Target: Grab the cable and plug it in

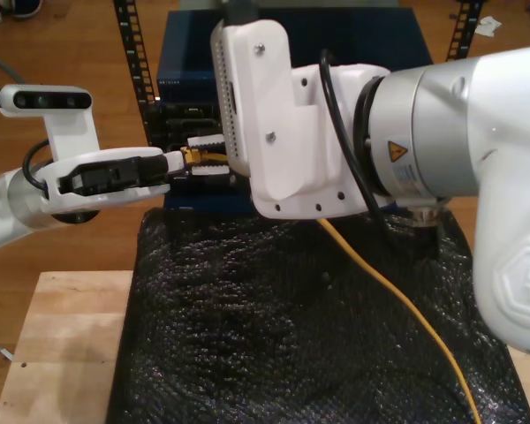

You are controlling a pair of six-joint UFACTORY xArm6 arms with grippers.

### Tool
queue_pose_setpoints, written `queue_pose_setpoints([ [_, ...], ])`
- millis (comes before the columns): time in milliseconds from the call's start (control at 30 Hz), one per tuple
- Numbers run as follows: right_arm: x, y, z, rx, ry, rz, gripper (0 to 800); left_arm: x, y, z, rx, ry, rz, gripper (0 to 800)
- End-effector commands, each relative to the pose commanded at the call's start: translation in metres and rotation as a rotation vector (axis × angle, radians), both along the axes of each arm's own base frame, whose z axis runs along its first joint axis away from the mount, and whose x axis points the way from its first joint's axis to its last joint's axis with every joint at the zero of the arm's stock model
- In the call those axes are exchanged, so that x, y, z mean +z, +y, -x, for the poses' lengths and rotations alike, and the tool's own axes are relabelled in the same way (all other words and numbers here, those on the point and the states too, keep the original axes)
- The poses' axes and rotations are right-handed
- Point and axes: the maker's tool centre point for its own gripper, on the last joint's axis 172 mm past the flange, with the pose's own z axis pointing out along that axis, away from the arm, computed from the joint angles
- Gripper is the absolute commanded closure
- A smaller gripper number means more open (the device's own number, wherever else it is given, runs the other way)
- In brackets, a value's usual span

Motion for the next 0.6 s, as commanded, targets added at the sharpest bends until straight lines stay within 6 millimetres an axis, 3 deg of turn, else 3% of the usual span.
queue_pose_setpoints([
  [600,-0.0025,0.0007,-0.0004,0.001,0.004,0.004,641,0.0005,0.0003,0.0006,-0.002,0.000,0.002,769],
])
